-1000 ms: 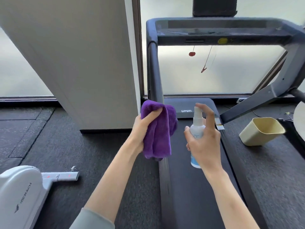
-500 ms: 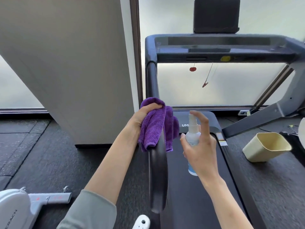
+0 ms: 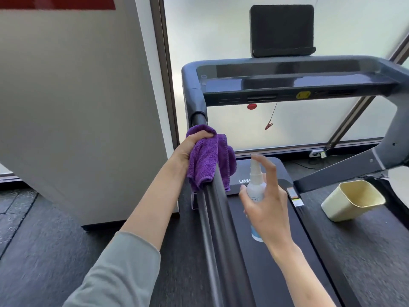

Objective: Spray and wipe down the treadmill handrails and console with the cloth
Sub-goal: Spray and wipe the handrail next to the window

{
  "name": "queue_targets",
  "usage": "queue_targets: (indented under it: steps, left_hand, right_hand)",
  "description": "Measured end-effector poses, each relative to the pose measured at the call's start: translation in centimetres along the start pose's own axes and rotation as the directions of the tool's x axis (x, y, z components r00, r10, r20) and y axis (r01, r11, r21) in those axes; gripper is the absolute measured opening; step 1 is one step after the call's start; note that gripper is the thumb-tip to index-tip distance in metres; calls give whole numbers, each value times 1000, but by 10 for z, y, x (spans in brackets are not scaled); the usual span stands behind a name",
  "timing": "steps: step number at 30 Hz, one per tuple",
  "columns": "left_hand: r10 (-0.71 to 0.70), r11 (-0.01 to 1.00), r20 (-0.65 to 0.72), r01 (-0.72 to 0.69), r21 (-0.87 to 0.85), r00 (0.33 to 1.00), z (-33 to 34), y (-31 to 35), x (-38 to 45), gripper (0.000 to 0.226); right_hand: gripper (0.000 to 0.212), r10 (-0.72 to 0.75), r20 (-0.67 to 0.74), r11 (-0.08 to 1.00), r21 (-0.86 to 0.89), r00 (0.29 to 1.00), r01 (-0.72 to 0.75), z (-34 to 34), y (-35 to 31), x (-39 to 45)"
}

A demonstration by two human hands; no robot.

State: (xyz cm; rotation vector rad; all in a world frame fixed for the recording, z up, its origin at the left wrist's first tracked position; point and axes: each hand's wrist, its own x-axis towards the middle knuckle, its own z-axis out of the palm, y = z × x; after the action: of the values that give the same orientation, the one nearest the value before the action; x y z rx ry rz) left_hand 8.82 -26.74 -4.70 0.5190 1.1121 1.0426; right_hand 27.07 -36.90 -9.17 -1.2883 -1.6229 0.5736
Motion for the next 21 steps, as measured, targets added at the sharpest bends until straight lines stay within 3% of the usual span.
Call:
queue_targets:
  steps: [8,21]
  left_hand:
    - [13,1000,-14,-13,-3,1000,-2,25,31,21]
    - [40,998,-72,-36,54,997,11,-23,-31,16]
  right_hand:
    - [71,13,-33,1000,-24,999,-13,8,1,4]
    - [69,-57,-39,998,23,998,58,-19,-18,-52]
